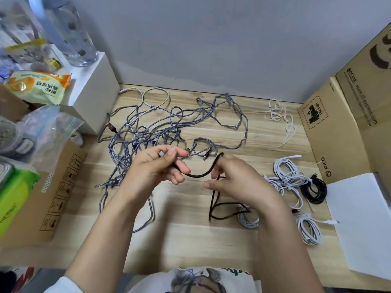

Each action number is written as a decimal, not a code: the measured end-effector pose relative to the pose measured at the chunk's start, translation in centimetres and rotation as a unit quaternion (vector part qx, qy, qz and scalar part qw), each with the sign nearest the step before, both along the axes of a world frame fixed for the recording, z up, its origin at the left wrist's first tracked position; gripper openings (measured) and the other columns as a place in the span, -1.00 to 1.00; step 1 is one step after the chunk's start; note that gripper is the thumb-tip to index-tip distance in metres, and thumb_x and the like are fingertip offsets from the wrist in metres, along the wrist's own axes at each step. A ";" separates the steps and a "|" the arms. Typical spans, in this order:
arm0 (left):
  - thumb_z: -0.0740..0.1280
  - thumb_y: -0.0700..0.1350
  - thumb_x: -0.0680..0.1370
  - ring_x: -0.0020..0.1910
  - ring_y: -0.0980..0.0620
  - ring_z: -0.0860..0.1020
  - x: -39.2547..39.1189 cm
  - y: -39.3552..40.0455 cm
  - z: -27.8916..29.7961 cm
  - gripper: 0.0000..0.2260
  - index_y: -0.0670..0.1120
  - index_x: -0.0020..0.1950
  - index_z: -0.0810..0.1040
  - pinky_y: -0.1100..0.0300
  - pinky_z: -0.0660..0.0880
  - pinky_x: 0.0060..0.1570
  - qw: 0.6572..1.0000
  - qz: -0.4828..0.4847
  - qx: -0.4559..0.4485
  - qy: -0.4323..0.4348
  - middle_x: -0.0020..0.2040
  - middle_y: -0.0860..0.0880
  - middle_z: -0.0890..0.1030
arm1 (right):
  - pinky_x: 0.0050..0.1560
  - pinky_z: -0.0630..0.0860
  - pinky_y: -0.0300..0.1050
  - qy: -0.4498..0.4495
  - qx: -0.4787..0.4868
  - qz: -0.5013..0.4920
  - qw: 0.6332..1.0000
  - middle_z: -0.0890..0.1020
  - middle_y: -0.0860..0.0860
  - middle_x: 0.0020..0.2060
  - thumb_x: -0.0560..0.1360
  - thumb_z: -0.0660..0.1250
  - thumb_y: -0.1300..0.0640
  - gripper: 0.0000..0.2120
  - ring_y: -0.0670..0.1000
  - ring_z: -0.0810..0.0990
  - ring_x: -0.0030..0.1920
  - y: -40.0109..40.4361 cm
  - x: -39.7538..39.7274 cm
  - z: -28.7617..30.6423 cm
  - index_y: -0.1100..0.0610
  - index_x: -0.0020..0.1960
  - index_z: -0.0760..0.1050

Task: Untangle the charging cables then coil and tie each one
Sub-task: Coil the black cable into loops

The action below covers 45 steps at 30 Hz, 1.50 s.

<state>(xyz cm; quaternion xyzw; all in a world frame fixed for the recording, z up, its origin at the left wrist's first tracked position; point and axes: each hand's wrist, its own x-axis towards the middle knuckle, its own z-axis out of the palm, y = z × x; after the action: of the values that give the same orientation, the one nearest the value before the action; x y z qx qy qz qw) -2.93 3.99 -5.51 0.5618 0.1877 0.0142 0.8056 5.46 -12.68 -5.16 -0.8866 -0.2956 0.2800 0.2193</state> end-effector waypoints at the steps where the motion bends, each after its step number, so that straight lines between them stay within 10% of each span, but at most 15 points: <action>1: 0.22 -0.12 0.43 -0.56 0.08 0.50 0.0 -0.1 0.1 -0.81 -0.22 -0.11 0.52 0.33 0.44 -0.51 1.000 0.004 -0.007 0.001 -0.42 -0.10 0.60 | -0.12 0.33 -0.09 -0.035 0.046 -0.016 0.998 0.45 -0.07 -0.19 0.38 0.47 0.04 -0.70 -0.03 0.44 -0.13 0.1 -0.1 0.2 -0.03 -0.32 0.32; 8: 0.23 -0.11 0.42 -0.58 0.08 0.47 0.2 0.3 0.2 -0.81 -0.20 -0.10 0.53 0.33 0.40 -0.54 1.000 0.029 0.001 0.005 -0.45 -0.09 0.58 | -0.40 0.18 -0.20 -0.209 0.289 -0.081 0.931 0.23 -0.15 -0.51 0.22 0.50 0.26 -0.45 -0.14 0.25 -0.44 0.6 -0.5 1.0 -0.06 -0.42 0.10; 12: 0.23 -0.12 0.41 -0.62 0.09 0.43 0.2 0.4 0.3 -0.83 -0.19 -0.12 0.53 0.35 0.37 -0.57 0.999 0.042 -0.017 0.004 -0.48 -0.08 0.55 | -0.21 0.33 -0.22 -0.224 0.329 -0.072 0.915 0.39 -0.15 -0.30 0.27 0.48 0.06 -0.86 -0.11 0.38 -0.24 0.7 -0.5 1.4 -0.01 -0.21 0.55; 17: 0.25 -0.13 0.41 -0.52 0.12 0.45 0.4 0.2 -0.2 -0.84 -0.12 -0.17 0.62 0.36 0.39 -0.51 0.998 0.046 -0.034 -0.016 -0.42 -0.04 0.58 | -0.16 0.37 -0.04 -0.240 0.337 -0.037 0.910 0.46 -0.10 -0.24 0.35 0.36 -0.10 -0.79 -0.01 0.46 -0.18 0.9 -0.6 1.4 0.00 -0.20 0.68; 22: 0.27 -0.06 0.52 -0.48 0.19 0.42 0.4 0.0 -0.9 -0.72 -0.10 -0.33 0.63 0.42 0.38 -0.40 0.996 0.033 0.075 -0.046 -0.45 0.06 0.55 | -0.26 0.35 -0.35 -0.146 0.382 -0.092 0.908 0.56 -0.15 -0.38 0.40 0.41 0.02 -0.85 -0.22 0.51 -0.32 1.0 -0.9 1.9 0.08 -0.22 0.66; 27: 0.09 0.31 0.53 -0.36 0.18 0.35 0.0 -0.5 -0.4 -0.54 -0.02 -0.33 0.41 0.38 0.31 -0.28 0.956 -0.088 0.247 -0.131 -0.40 0.09 0.41 | -0.29 0.43 -0.17 -0.131 0.355 -0.176 0.909 0.64 -0.07 -0.34 0.40 0.39 -0.01 -0.82 -0.10 0.54 -0.35 1.1 -1.1 1.8 0.08 -0.26 0.66; 32: 0.26 -0.07 0.54 -0.51 0.15 0.23 0.3 -1.5 0.7 -0.81 -0.06 -0.26 0.50 0.36 0.28 -0.48 0.990 -0.083 -0.042 -0.103 -0.50 0.12 0.28 | -0.24 0.46 -0.04 -0.084 0.343 -0.195 0.915 0.64 0.00 -0.36 0.43 0.33 -0.04 -0.78 0.03 0.57 -0.31 1.4 -1.3 1.3 0.04 -0.28 0.64; 36: 0.17 -0.01 0.62 -0.54 0.12 0.05 0.9 -1.1 1.2 -0.75 -0.18 -0.01 0.51 0.28 0.03 -0.51 0.836 -0.196 -0.500 -0.116 -0.52 0.05 0.11 | -0.21 0.44 -0.22 -0.034 0.301 -0.110 0.947 0.59 -0.24 -0.42 0.48 0.25 -0.02 -0.71 -0.20 0.51 -0.34 1.7 -1.5 0.9 0.13 -0.02 0.65; 40: 0.06 0.00 0.64 -0.55 0.09 0.03 1.0 -0.8 1.7 -0.58 -0.28 0.35 0.35 0.23 0.02 -0.48 0.794 -0.172 -0.573 -0.108 -0.53 0.02 0.08 | -0.19 0.41 -0.25 -0.027 0.208 -0.028 0.977 0.49 -0.26 -0.42 0.54 0.24 0.07 -0.74 -0.19 0.43 -0.32 1.6 -1.9 0.6 -0.05 0.20 0.55; 45: 0.07 -0.21 0.64 -0.50 0.02 0.21 1.4 0.1 1.3 -0.66 -0.34 0.35 0.37 0.19 0.25 -0.37 0.865 -0.077 -0.490 -0.074 -0.47 -0.06 0.24 | -0.18 0.40 -0.04 -0.038 0.123 0.025 0.991 0.40 -0.10 -0.43 0.56 0.24 0.06 -0.90 0.03 0.38 -0.24 1.5 -2.8 1.6 -0.15 -0.01 0.40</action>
<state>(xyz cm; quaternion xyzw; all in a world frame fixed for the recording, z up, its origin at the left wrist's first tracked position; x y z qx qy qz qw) -1.54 4.09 -4.24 0.1044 0.0662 -0.1007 0.9872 2.65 -11.13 -3.51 -0.8553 -0.3583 0.2125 0.3083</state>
